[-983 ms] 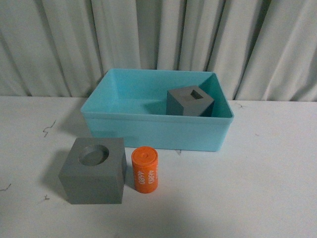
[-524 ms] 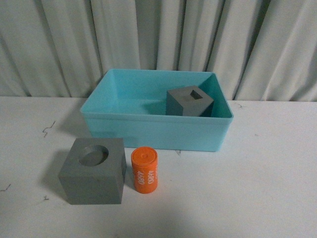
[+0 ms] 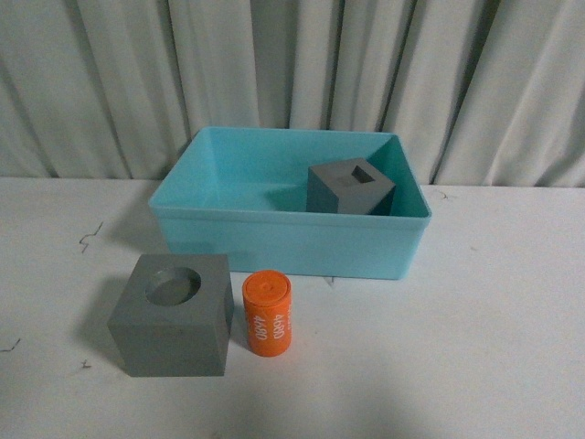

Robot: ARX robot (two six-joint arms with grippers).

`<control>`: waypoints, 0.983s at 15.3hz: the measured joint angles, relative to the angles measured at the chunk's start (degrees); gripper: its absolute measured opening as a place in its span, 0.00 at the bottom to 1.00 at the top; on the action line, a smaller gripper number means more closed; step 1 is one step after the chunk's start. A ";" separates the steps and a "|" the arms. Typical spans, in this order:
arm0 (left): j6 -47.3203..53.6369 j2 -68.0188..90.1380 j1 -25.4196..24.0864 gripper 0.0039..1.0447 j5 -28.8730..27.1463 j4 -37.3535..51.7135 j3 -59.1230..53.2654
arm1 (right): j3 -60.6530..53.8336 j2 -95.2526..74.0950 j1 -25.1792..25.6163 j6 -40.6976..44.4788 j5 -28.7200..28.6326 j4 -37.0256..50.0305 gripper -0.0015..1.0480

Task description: Place gray and orange parts in blue box

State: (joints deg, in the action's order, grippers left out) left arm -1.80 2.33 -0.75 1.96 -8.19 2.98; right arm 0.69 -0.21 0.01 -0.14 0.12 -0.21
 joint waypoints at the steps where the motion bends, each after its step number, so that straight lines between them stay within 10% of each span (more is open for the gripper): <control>1: -2.82 15.41 -2.80 0.94 5.14 -14.69 8.70 | 0.00 0.00 0.00 0.00 -0.04 0.07 0.92; 10: -2.91 71.76 16.22 0.94 -2.40 3.87 33.40 | 0.00 0.00 0.00 0.00 -0.13 0.02 0.94; 15: -1.97 82.51 16.76 0.94 -5.57 8.46 38.77 | 0.00 0.00 0.00 0.00 -0.13 0.00 0.94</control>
State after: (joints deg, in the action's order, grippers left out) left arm -3.77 84.84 16.01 -3.62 0.27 41.76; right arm 0.69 -0.21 0.01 -0.14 -0.01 -0.21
